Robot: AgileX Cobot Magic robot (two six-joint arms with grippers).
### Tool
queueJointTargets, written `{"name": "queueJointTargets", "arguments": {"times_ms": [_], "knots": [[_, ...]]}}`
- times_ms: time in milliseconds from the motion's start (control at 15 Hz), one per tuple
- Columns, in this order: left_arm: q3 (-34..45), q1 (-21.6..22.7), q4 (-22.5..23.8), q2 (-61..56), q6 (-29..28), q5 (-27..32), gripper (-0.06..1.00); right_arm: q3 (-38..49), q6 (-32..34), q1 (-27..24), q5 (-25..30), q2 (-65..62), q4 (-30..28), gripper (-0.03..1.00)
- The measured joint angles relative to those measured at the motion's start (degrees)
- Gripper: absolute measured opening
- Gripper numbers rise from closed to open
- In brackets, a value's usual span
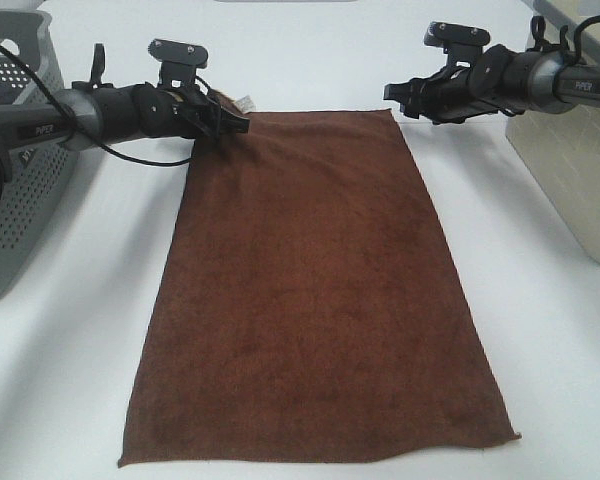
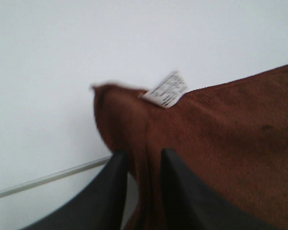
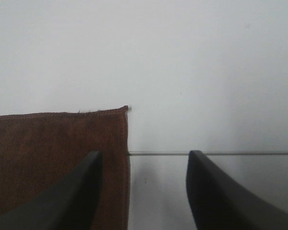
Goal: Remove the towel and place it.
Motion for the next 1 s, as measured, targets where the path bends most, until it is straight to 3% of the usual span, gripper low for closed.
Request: {"name": "queueJointTargets", "arguments": {"times_ms": [133,267,533,800,1000], "knots": [[0.0,0.0,-1.9,0.0,-0.1,-1.7,0.58,0.0,0.0,0.0,0.8,0.0,0.0,0.6],[0.0,0.0,-2.8,0.0,-0.2,-2.7,0.74,0.0,0.0,0.0,2.1,0.0,0.0,0.61],[0.0,0.0,-3.0,-2.3,-0.2,3.7,0.78,0.3,0.0,0.0,10.2,-2.0,-0.3,0.61],[0.0,0.1,-1.5,-11.1,-0.2,23.7,0.78,0.3,0.0,0.0,23.0,-11.1,-0.7,0.73],[0.0,0.1,-0.5,-19.0,-5.6,38.1,0.78,0.3,0.0,0.0,35.8,-18.8,-4.5,0.76]]}}
